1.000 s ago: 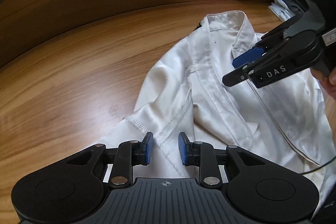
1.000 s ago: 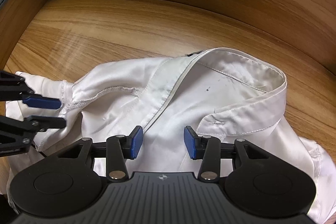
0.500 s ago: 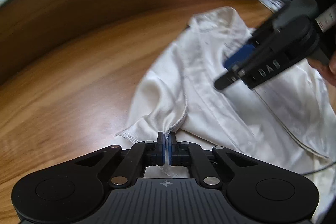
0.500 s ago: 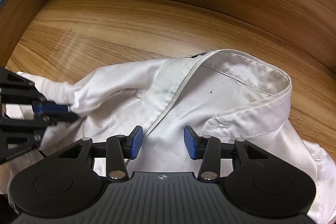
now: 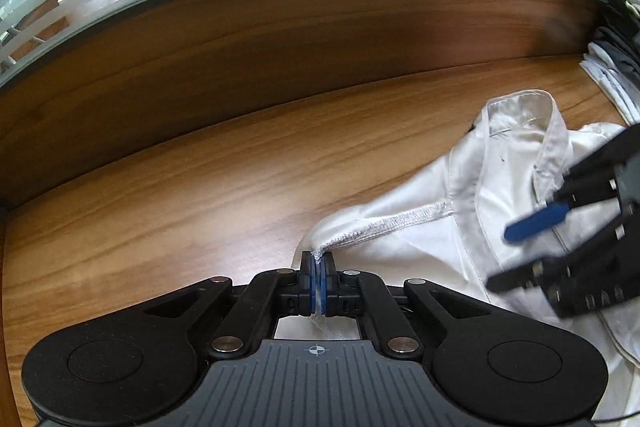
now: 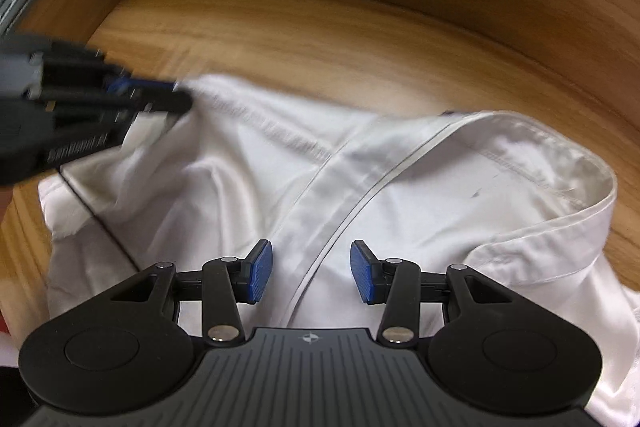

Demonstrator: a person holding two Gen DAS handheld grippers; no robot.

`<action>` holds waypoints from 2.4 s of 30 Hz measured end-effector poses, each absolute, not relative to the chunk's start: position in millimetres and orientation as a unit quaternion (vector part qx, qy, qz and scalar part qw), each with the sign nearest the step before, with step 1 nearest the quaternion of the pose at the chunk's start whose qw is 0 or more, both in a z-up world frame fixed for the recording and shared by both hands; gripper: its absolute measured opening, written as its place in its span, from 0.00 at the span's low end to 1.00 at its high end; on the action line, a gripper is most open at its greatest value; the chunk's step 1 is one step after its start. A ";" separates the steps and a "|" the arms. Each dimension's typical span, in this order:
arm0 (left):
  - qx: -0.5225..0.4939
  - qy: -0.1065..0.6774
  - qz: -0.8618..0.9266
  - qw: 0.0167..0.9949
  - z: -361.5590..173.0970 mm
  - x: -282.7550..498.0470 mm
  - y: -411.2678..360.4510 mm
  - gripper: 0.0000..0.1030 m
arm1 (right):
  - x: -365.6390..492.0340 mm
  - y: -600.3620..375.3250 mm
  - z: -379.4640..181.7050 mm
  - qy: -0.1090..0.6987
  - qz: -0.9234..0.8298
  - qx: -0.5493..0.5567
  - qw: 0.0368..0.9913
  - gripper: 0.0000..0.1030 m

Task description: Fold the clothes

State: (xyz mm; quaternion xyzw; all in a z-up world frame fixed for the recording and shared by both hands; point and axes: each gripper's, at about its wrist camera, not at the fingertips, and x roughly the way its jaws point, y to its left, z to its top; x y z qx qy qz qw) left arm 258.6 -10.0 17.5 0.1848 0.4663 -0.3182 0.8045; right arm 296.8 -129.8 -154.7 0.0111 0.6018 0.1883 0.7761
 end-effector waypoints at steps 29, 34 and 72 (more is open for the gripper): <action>0.173 0.474 -0.271 0.820 15.6 262.9 -17.9 0.05 | 314.7 -104.8 -133.6 0.534 0.162 -0.078 0.826 0.04; 0.184 0.474 -0.253 0.823 16.2 276.5 -28.5 0.05 | 338.5 -110.2 -129.9 0.523 0.168 -0.082 0.831 0.04; 0.153 0.494 -0.455 0.725 -0.4 219.3 -154.7 0.57 | 211.7 -357.1 -113.2 0.554 -0.045 0.045 0.830 0.40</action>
